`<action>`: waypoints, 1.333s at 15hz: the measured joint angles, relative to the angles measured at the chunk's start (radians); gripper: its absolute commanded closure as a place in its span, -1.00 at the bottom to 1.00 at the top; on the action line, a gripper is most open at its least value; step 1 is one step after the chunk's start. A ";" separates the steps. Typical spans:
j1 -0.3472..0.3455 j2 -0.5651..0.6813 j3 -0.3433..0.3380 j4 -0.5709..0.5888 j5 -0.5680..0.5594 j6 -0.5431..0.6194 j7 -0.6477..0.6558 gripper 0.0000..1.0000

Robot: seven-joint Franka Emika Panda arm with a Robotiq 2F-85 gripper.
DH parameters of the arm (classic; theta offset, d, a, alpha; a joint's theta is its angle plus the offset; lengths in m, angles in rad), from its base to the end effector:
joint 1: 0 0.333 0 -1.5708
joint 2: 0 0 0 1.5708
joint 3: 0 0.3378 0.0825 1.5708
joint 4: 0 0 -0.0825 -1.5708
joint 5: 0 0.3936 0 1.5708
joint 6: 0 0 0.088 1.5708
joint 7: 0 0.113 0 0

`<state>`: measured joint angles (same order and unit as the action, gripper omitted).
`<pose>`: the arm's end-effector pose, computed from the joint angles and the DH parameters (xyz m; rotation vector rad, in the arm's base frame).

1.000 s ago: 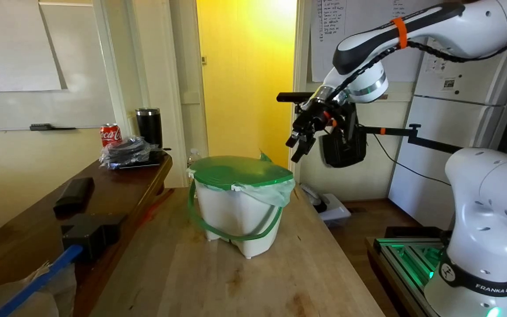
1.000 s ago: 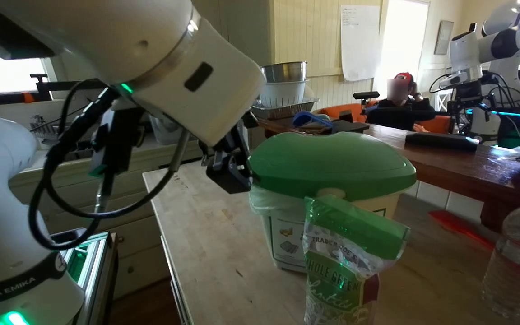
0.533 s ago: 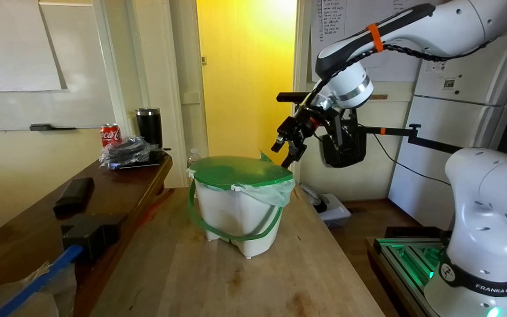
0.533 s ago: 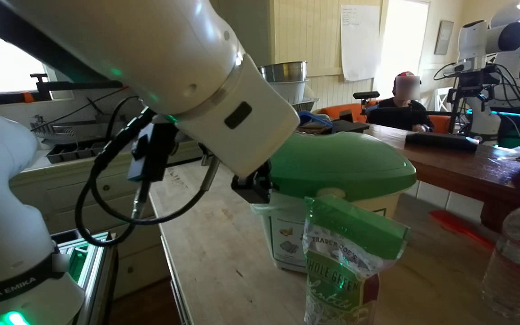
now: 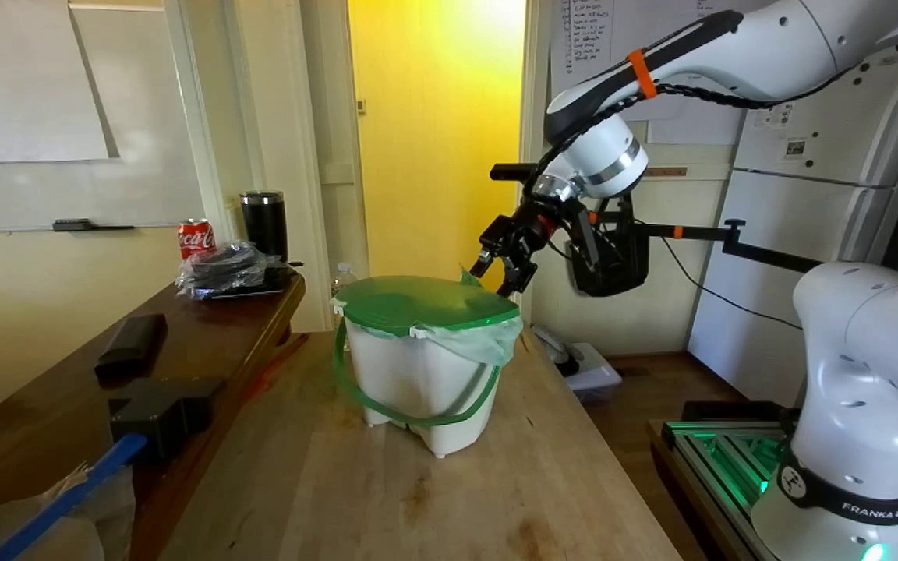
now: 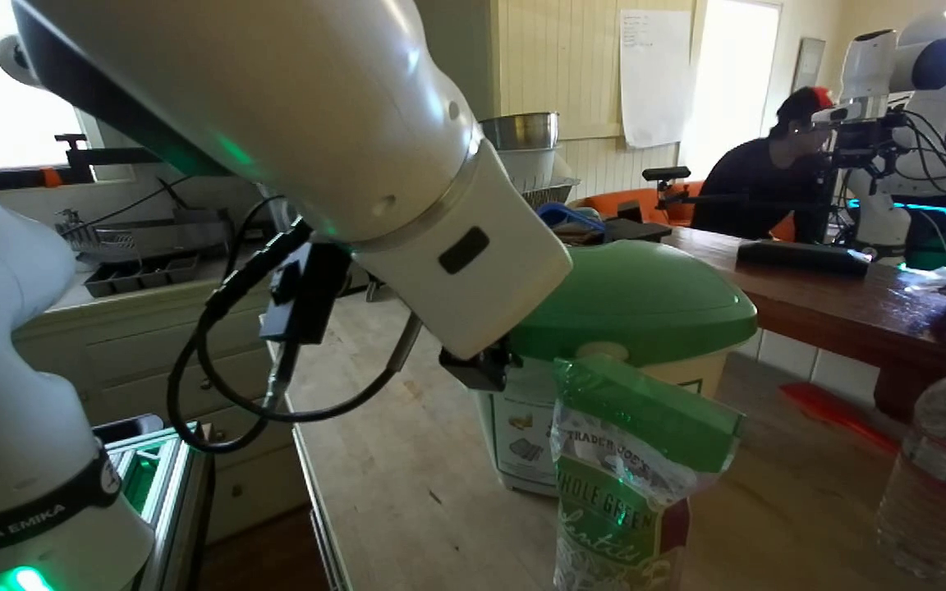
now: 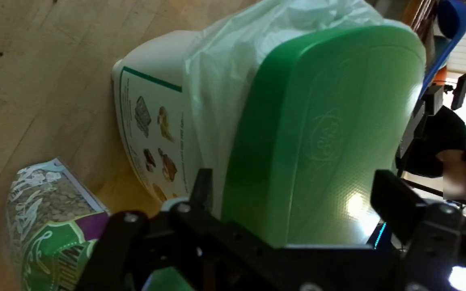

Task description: Open the bin, throw the green pack inside, then close the bin

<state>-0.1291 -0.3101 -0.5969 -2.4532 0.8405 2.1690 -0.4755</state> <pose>0.3584 -0.2802 0.4189 -2.1880 0.8529 -0.5223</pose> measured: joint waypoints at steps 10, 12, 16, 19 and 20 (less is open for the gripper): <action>-0.091 0.059 0.043 0.015 0.171 -0.099 -0.078 -1.00; -0.110 0.074 0.057 0.020 0.183 -0.111 -0.079 -1.00; -0.141 0.096 0.091 0.021 0.185 -0.117 -0.079 -1.00; -0.153 0.106 0.111 0.023 0.189 -0.119 -0.085 -1.00; -0.155 0.107 0.115 0.023 0.192 -0.121 -0.093 -1.00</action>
<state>-0.2838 -0.2028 -0.4823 -2.4298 1.0329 2.0475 -0.5689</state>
